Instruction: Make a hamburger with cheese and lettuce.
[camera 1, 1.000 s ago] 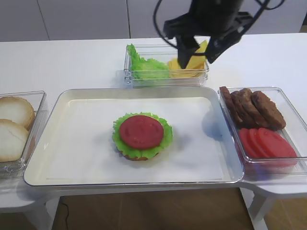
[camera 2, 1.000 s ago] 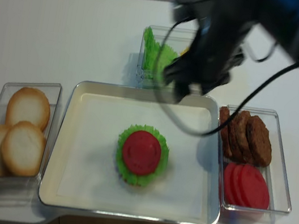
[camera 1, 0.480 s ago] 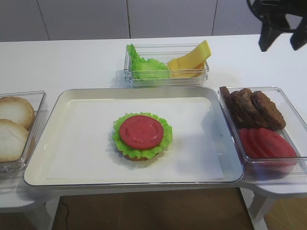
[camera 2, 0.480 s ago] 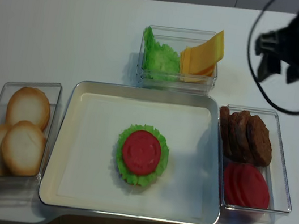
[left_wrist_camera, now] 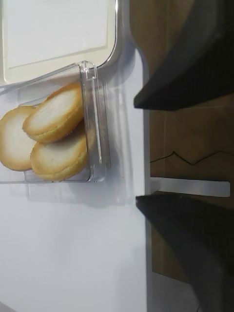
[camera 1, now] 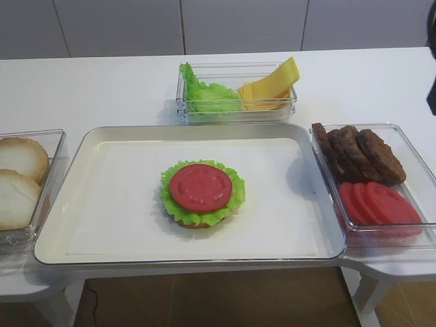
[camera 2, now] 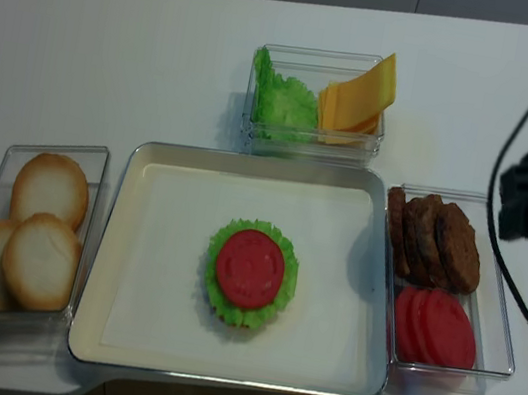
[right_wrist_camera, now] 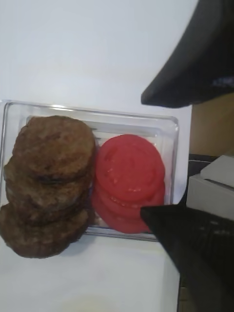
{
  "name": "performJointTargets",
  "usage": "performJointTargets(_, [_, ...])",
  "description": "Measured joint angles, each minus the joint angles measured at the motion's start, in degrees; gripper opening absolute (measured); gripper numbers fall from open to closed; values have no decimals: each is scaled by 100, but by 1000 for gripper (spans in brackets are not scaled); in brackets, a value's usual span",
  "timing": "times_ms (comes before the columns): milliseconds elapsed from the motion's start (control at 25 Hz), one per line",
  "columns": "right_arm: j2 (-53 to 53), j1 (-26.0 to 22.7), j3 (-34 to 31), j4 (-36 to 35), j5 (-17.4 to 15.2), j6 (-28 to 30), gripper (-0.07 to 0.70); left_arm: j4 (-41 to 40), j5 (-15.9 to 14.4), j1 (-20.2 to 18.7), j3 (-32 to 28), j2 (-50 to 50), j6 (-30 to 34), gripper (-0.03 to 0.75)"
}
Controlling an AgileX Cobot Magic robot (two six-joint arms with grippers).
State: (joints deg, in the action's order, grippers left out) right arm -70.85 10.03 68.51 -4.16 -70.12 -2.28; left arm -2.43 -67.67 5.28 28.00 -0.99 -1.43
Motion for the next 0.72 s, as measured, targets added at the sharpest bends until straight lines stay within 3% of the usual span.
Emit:
performJointTargets(480, [2762,0,-1629,47,-35,-522,486,0,0,0,0,0,0,407])
performJointTargets(720, [4191,0,-1810,60,-237,-565,486,0,0,0,0,0,0,407])
